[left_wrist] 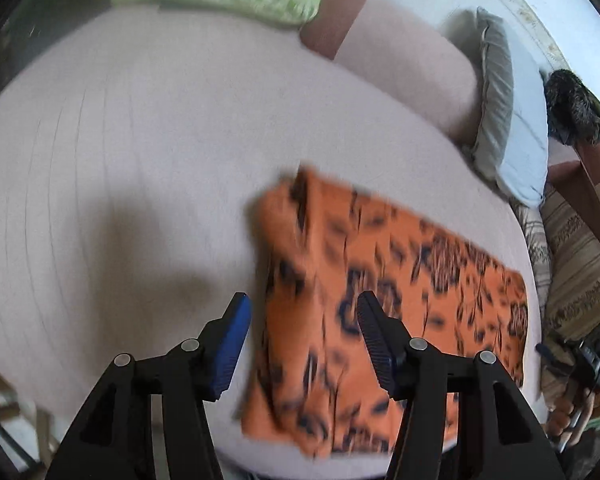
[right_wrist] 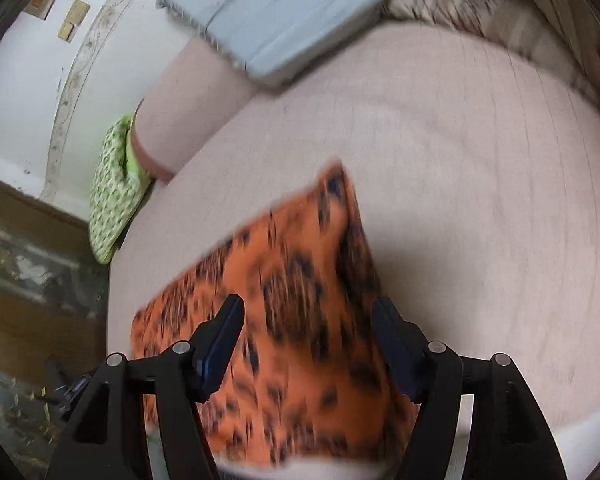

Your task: Fold small clothes

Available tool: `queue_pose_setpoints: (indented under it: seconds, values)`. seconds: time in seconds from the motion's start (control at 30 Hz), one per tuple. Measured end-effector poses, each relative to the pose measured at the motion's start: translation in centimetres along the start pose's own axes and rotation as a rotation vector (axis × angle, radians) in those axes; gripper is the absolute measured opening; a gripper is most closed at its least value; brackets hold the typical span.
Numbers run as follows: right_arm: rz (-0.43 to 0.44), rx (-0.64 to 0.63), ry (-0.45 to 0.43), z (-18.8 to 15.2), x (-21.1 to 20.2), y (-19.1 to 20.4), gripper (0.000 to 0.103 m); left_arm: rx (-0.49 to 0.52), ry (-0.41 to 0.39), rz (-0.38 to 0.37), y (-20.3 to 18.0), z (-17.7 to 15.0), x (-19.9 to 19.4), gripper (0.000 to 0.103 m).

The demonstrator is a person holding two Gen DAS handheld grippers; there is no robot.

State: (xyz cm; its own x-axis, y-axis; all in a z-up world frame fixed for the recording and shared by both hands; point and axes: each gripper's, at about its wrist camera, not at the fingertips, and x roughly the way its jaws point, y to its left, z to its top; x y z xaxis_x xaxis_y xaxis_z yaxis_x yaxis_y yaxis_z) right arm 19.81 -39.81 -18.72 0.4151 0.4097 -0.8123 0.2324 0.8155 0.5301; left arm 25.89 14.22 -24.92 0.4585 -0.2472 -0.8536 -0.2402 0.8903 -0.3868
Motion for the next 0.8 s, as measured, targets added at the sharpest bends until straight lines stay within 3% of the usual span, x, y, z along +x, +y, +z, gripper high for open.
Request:
queue_pose_setpoints:
  seconds: [0.17,0.37,0.4,0.43,0.5,0.6,0.7,0.8]
  values:
    - [-0.099,0.029,0.083,-3.2,1.1,-1.7,0.064,-0.027,0.063,0.03,-0.6,-4.6,1.2,0.054]
    - [-0.169,-0.029,0.162,-4.8,2.5,-1.5,0.048,-0.019,0.109,0.074,-1.2,-5.5,3.3,0.048]
    - [-0.171,-0.032,0.172,-4.9,2.9,-1.5,0.028,-0.02,0.11,0.076,-1.1,-5.4,3.4,0.03]
    - [-0.156,-0.024,0.178,-5.0,3.0,-1.6,0.017,-0.031,0.112,0.085,-0.9,-5.4,3.5,0.018]
    - [-0.17,-0.025,0.146,-5.0,2.2,-1.2,0.014,-0.088,0.107,0.028,-0.4,-5.4,3.0,0.008]
    - [-0.175,-0.062,0.076,-5.2,0.0,0.6,0.012,-0.095,0.059,-0.032,-0.4,-5.1,1.0,0.007]
    - [-0.199,-0.069,0.07,-4.9,-0.3,0.4,0.012,-0.06,0.039,0.006,-0.4,-4.9,0.8,0.008]
    - [-0.249,-0.051,0.147,-4.8,2.5,-1.1,0.013,-0.031,0.121,0.08,0.2,-5.3,4.2,0.01]
